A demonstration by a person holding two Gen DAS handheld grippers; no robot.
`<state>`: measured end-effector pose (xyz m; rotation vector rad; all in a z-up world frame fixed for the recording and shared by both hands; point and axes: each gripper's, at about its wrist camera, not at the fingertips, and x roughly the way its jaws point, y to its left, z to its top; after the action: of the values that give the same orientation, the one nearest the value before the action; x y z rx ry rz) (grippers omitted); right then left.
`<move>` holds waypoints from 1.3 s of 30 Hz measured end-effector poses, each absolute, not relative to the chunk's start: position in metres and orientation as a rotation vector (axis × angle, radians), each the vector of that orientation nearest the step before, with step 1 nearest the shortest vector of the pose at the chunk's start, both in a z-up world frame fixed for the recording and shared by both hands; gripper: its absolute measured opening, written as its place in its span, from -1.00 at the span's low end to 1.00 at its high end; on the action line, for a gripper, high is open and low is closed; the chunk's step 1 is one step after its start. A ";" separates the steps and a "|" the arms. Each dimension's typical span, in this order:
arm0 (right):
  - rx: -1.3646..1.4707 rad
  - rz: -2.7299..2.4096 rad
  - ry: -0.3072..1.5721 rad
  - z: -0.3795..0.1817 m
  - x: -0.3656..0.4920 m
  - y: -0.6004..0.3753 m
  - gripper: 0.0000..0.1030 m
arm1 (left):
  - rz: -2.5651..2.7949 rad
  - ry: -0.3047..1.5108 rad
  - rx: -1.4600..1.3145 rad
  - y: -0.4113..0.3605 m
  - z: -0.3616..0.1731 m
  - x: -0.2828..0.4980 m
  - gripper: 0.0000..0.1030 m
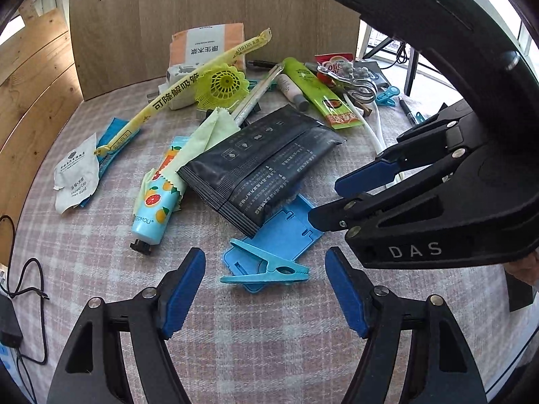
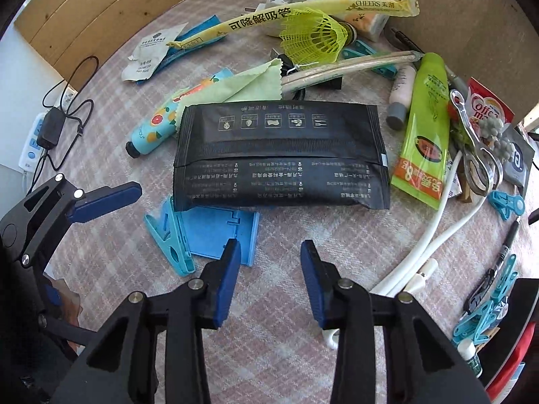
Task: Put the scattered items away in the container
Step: 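Move both grippers to the blue phone stand and blue clothespin, then grasp the blue phone stand with the right gripper while the left grasps the blue clothespin, then carry the phone stand over the black tray with the right gripper while the left carries the clothespin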
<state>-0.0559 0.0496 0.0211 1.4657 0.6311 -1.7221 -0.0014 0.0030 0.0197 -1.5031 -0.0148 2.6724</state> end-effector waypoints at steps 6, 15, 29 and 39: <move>1.471 -1.739 0.646 0.017 -0.055 0.045 -0.50 | 2.668 -0.025 -1.521 0.003 0.011 -0.005 -0.02; 1.504 -1.726 0.595 0.014 -0.053 0.036 -0.92 | 2.694 -0.085 -1.483 -0.003 0.016 0.000 -0.21; 1.494 -1.785 0.520 0.028 -0.052 0.055 -0.93 | 2.733 -0.161 -1.492 -0.021 0.025 0.012 -0.51; 1.443 -1.825 0.483 0.067 -0.058 0.092 -0.93 | 2.788 -0.229 -1.409 -0.029 0.061 0.025 -0.51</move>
<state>-0.0577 0.0921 0.0670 1.4429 0.4829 -1.8253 0.0251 -0.0290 0.0611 -1.4087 -0.2288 2.7875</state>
